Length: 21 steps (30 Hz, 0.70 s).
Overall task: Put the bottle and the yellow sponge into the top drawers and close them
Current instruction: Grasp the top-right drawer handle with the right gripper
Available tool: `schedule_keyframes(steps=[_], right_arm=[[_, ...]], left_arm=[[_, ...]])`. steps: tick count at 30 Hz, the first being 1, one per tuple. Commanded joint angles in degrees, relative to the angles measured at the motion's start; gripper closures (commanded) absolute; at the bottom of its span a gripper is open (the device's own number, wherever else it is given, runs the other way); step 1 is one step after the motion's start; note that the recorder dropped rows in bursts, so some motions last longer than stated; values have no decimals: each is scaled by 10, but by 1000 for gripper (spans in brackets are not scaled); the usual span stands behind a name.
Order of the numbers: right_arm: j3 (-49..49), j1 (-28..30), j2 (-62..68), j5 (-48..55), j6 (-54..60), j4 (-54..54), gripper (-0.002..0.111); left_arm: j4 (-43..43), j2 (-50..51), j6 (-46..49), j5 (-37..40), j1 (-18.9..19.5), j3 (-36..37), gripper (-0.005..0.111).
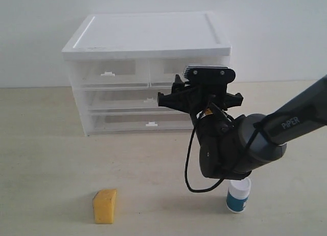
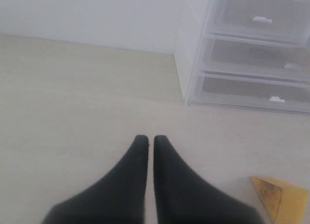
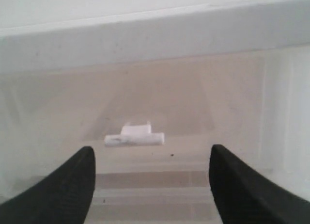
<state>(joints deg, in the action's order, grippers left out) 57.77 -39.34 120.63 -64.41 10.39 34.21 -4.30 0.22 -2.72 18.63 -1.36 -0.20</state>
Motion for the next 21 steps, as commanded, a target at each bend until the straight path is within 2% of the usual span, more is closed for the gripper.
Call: schedule_keyframes(steps=[1, 21], right_arm=[[19, 0, 1, -3, 2, 4, 47], [33, 0, -3, 63, 2, 3, 46]], left_arm=[[-7, -2, -2, -6, 2, 2, 103], [-7, -2, -2, -6, 2, 2, 103]])
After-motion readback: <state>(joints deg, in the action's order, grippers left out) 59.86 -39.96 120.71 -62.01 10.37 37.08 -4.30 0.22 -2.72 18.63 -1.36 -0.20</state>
